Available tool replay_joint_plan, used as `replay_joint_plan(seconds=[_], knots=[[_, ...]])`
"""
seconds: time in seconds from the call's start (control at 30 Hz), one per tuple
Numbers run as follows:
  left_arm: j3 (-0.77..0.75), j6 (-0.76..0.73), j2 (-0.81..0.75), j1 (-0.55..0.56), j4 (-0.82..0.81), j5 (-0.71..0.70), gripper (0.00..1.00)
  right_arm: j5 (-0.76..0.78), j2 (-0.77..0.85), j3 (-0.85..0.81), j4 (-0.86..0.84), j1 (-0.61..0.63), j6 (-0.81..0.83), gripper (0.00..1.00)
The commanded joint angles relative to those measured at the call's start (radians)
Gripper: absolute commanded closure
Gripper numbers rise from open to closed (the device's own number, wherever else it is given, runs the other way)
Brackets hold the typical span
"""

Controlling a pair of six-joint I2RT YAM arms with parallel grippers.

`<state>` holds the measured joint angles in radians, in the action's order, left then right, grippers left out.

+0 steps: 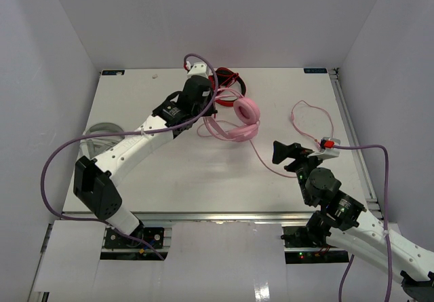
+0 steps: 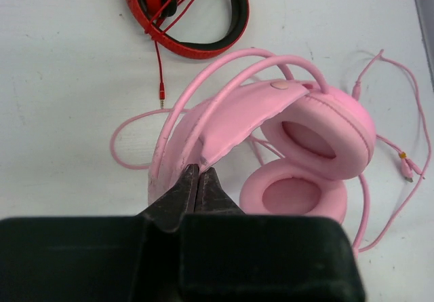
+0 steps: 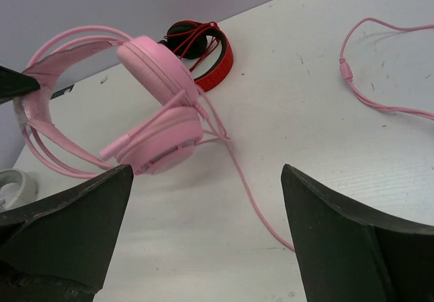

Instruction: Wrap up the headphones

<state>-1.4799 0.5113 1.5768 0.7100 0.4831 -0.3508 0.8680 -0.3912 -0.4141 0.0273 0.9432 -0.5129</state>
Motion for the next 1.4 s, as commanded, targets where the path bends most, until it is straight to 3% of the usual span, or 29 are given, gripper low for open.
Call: replay_joint_plan(seconds=[0.0, 0.43, 0.63, 0.73, 1.13, 1.23, 1.37], knots=[[0.016, 0.003, -0.054, -0.014, -0.034, 0.111, 1.00, 0.024, 0.006, 0.000, -0.038, 0.003, 0.004, 0.03], [0.065, -0.058, -0.113, -0.082, -0.016, 0.180, 1.00, 0.020, 0.015, 0.002, -0.039, 0.003, 0.005, 0.03], [0.078, -0.077, -0.177, -0.099, 0.006, 0.176, 1.00, -0.091, -0.006, 0.011, -0.103, 0.003, 0.104, 0.00], [0.090, -0.086, -0.224, -0.099, 0.007, 0.199, 1.00, -0.136, -0.028, 0.014, -0.130, 0.003, 0.133, 0.08], [0.195, -0.233, -0.412, -0.099, -0.110, 0.609, 1.00, -0.182, 0.056, 0.050, -0.168, 0.003, 0.134, 0.09], [0.194, -0.243, -0.416, -0.099, -0.112, 0.668, 1.00, -0.182, 0.075, 0.054, -0.168, 0.003, 0.131, 0.08], [0.198, -0.241, -0.414, -0.099, -0.109, 0.647, 1.00, -0.184, 0.089, 0.058, -0.170, 0.003, 0.120, 0.08]])
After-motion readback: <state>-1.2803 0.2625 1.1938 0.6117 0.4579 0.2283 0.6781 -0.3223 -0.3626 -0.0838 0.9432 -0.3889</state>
